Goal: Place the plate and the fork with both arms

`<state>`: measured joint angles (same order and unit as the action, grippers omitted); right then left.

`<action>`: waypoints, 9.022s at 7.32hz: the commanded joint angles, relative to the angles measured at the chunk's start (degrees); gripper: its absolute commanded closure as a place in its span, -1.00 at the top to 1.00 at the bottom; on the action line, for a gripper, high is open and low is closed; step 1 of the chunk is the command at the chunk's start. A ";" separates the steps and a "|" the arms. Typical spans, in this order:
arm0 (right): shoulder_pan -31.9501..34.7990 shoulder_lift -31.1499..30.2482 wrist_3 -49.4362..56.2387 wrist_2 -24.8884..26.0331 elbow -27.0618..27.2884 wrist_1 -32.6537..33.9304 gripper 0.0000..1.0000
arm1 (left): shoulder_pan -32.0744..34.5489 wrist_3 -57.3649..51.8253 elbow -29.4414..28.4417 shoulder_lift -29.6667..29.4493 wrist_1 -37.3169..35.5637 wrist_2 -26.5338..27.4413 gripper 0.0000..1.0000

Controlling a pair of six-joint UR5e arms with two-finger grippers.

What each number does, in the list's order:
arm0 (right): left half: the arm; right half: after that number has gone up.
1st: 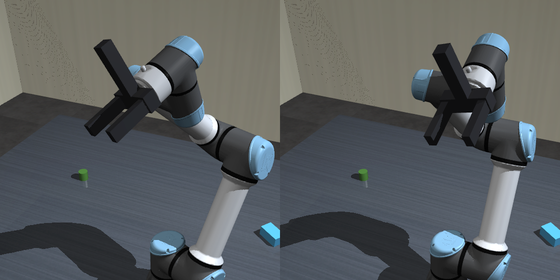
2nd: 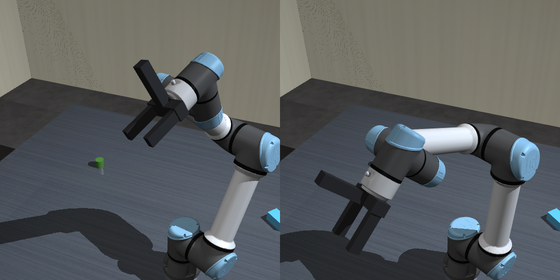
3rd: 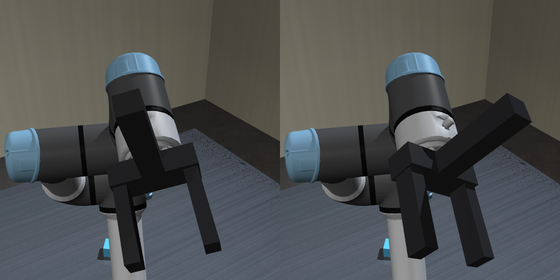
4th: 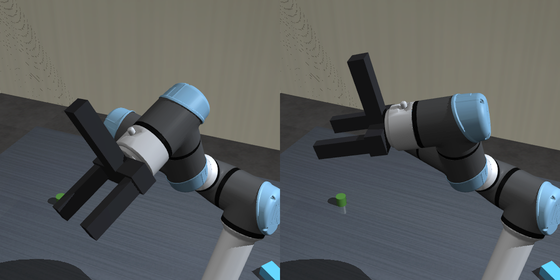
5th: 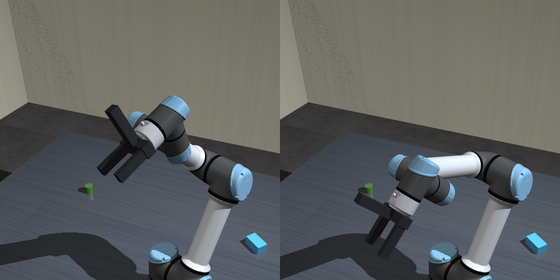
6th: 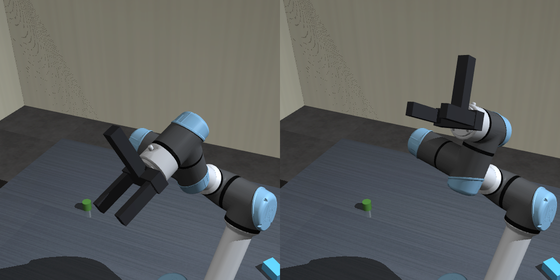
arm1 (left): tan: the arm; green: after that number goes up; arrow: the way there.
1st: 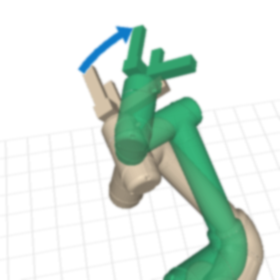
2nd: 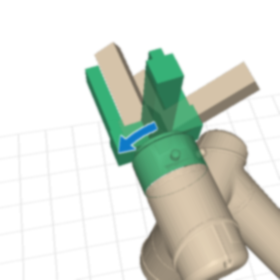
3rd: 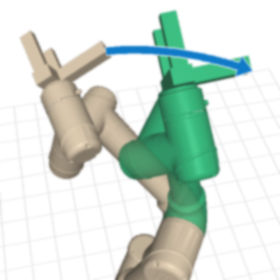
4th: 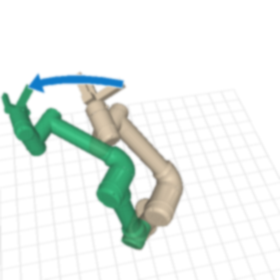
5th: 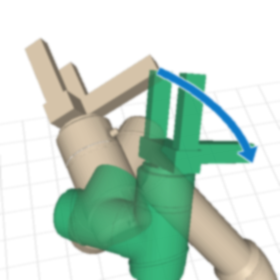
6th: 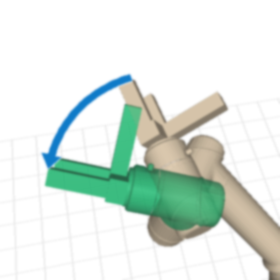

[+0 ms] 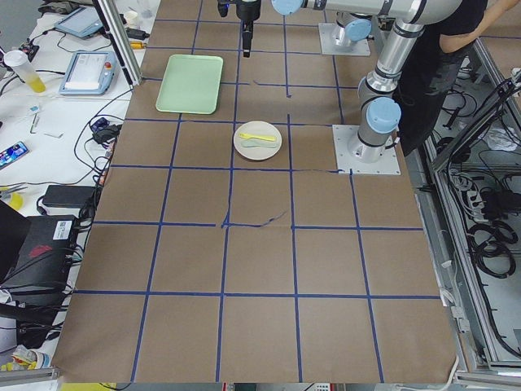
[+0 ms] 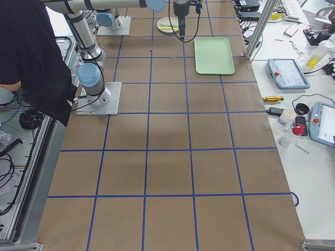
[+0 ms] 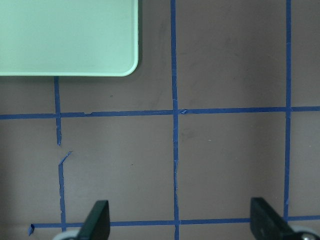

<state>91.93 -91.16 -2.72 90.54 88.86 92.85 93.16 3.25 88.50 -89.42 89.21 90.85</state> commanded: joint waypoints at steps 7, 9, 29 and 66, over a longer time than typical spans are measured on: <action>0.00 -1.21 -0.88 0.96 0.70 -0.03 1.00 | 0.00 -0.09 0.09 -0.23 0.00 0.03 1.00; 0.00 -1.12 -0.88 1.04 0.70 -0.03 1.00 | 0.00 0.00 0.09 -0.23 0.00 -0.05 1.00; 0.00 -0.77 -0.97 1.40 0.70 0.05 1.00 | -30.67 -27.77 34.37 -14.03 -36.74 -3.91 -0.66; 0.00 -0.86 -0.97 1.31 1.05 -0.03 1.00 | -5.34 2.12 -9.91 -35.80 -25.05 -24.24 1.00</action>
<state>91.93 -91.98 -3.69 91.81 89.91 92.81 89.85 5.93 71.65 -131.80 63.97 65.20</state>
